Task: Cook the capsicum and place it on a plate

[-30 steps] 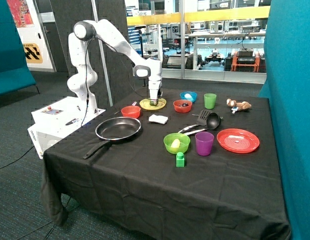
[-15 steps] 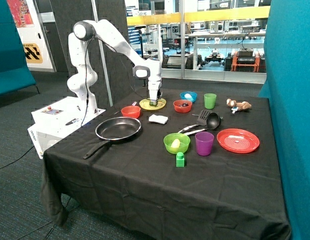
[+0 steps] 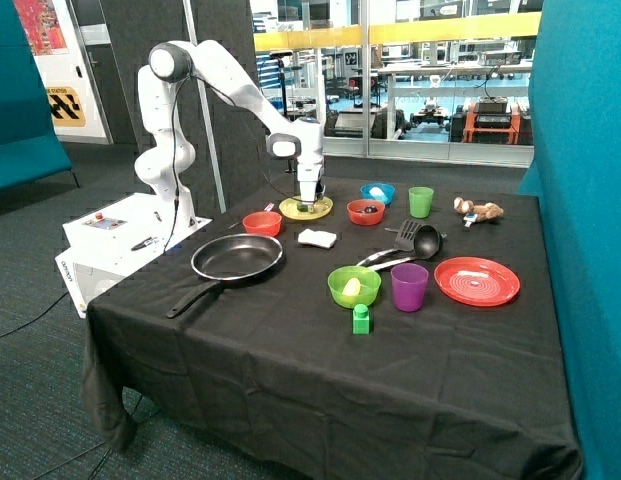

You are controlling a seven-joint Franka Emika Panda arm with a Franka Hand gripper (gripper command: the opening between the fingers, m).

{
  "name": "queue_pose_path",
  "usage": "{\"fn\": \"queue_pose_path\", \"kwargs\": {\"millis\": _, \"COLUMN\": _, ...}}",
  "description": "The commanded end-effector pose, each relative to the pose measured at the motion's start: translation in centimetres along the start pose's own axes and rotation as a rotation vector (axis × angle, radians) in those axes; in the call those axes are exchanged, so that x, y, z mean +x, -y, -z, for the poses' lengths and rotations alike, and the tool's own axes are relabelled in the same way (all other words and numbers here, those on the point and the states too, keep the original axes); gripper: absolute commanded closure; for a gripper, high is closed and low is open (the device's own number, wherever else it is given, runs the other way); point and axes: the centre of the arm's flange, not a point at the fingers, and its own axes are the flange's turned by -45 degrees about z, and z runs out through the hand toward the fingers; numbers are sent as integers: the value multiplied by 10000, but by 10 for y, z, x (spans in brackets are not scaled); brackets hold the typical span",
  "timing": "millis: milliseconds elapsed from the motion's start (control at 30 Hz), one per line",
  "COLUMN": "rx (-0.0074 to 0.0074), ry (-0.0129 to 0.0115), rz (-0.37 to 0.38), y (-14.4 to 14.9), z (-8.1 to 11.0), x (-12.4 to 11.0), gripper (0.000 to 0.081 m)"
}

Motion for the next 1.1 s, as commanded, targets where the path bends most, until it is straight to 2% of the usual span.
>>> {"fn": "queue_pose_path", "kwargs": {"millis": 0, "rx": 3, "ry": 85, "rz": 9, "y": 4, "z": 5, "x": 0, "gripper": 0}}
{"fn": "queue_pose_path", "kwargs": {"millis": 367, "rx": 3, "ry": 85, "rz": -19, "y": -1, "z": 19, "x": -3, "gripper": 1}}
{"fn": "queue_pose_path", "kwargs": {"millis": 700, "rx": 2, "ry": 85, "rz": -273, "y": -18, "z": 42, "x": -10, "gripper": 35}}
{"fn": "queue_pose_path", "kwargs": {"millis": 1067, "rx": -1, "ry": 85, "rz": -901, "y": -37, "z": 63, "x": -17, "gripper": 57}}
